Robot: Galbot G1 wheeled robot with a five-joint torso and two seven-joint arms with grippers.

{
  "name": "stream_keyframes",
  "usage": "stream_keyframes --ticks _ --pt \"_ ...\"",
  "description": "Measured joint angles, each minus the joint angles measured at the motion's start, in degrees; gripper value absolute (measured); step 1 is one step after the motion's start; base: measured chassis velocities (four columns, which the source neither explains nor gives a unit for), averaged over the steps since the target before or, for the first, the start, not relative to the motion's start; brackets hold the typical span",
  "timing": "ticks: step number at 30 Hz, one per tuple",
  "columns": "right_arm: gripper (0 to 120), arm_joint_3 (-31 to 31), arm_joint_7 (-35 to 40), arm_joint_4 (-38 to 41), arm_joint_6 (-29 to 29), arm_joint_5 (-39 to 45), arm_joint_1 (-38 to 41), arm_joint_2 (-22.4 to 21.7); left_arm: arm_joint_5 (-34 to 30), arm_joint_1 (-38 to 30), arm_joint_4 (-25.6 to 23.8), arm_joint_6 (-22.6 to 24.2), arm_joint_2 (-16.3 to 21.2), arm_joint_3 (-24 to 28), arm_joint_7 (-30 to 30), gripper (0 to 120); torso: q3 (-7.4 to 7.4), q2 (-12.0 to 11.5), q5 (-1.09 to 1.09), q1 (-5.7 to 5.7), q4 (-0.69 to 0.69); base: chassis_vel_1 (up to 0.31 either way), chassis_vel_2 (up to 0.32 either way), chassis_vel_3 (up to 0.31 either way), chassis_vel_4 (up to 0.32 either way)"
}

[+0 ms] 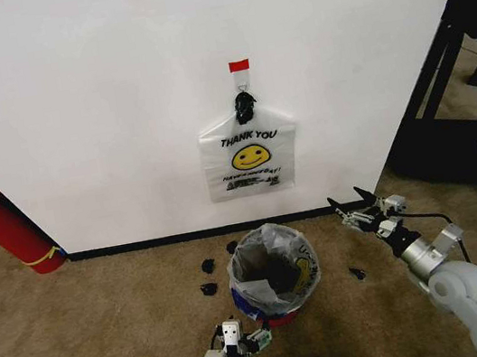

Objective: Pick up the garbage bag from the wall and place it over the trash bin.

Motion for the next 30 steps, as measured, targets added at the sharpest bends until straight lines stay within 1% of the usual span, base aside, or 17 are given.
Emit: stream_keyframes --ticks 5,7,8,10,11,12,15,16,17,18,22,30 --pt "100 -0.9 3.3 -1.0 -1.4 0.8 0.6 0.0 -0.7 0.7 -1.7 -0.1 0.4 -0.3 0.0 100 0.0 0.0 0.02 0.0 0.01 0.0 0.0 0.0 0.0" --pt "100 -2.2 11.4 -1.0 -6.3 0.7 1.0 0.3 -0.7 0.3 -1.3 -0.1 0.0 0.0 0.0 100 -0.01 0.0 -0.01 0.0 0.01 0.0 0.0 0.0 0.0" --pt "100 -2.8 15.1 -1.0 -8.6 0.2 1.2 0.6 -0.6 -0.1 -0.6 -0.1 -0.4 0.3 0.0 100 0.0 0.0 0.03 0.0 0.0 0.0 0.0 0.0 0.0" --pt "100 -3.6 18.8 -1.0 -11.3 -0.9 1.6 0.8 -0.4 -0.6 0.5 -0.1 -0.9 0.7 -0.1 100 0.0 0.0 0.02 0.0 0.0 0.0 0.0 0.0 0.0" --pt "100 -3.6 18.8 -1.0 -11.3 -0.9 1.6 0.8 -0.4 -0.6 0.5 -0.1 -0.9 0.7 -0.1 100 0.0 0.0 0.02 0.0 0.0 0.0 0.0 0.0 0.0" --pt "100 -4.2 20.1 -1.5 -12.7 -1.8 1.9 0.8 -0.2 -1.0 1.2 -0.3 -1.3 1.0 -0.1 100 -0.01 0.0 -0.02 0.0 0.0 0.0 0.0 0.0 0.0" --pt "100 -5.4 20.2 -2.9 -13.1 -3.0 2.3 0.9 0.0 -1.3 2.0 -0.4 -1.5 1.4 -0.1 100 0.0 0.0 0.0 0.0 0.0 0.0 0.0 0.0 0.0" --pt "100 -7.6 17.2 -5.6 -12.0 -3.1 3.3 1.1 0.1 -1.8 2.5 -0.5 -1.6 1.8 -0.1 100 0.0 0.0 0.02 0.0 0.0 0.0 0.0 0.0 0.0" --pt "100 -8.4 15.7 -6.6 -11.0 -2.6 3.8 1.3 0.1 -1.9 2.6 -0.5 -1.6 1.9 -0.1 100 0.0 0.0 0.01 0.0 0.0 0.0 0.0 0.0 0.0" --pt "100 -9.8 13.6 -8.3 -9.6 -0.1 4.6 1.9 0.1 -2.3 2.7 -0.5 -1.6 2.3 -0.2 100 0.0 0.0 0.02 0.0 0.02 0.0 0.0 0.0 0.0" --pt "100 -10.6 13.6 -9.3 -10.3 2.5 5.3 2.6 0.1 -2.6 2.7 -0.4 -1.4 2.7 -0.2 100 0.0 0.0 -0.01 0.0 0.0 0.0 0.0 0.0 0.0" --pt "100 -10.4 12.9 -12.3 -11.8 -1.8 7.0 2.5 0.1 -2.3 1.6 -0.3 -0.8 2.7 -0.1 100 0.0 0.0 0.0 0.0 0.0 0.0 0.0 0.0 0.0"
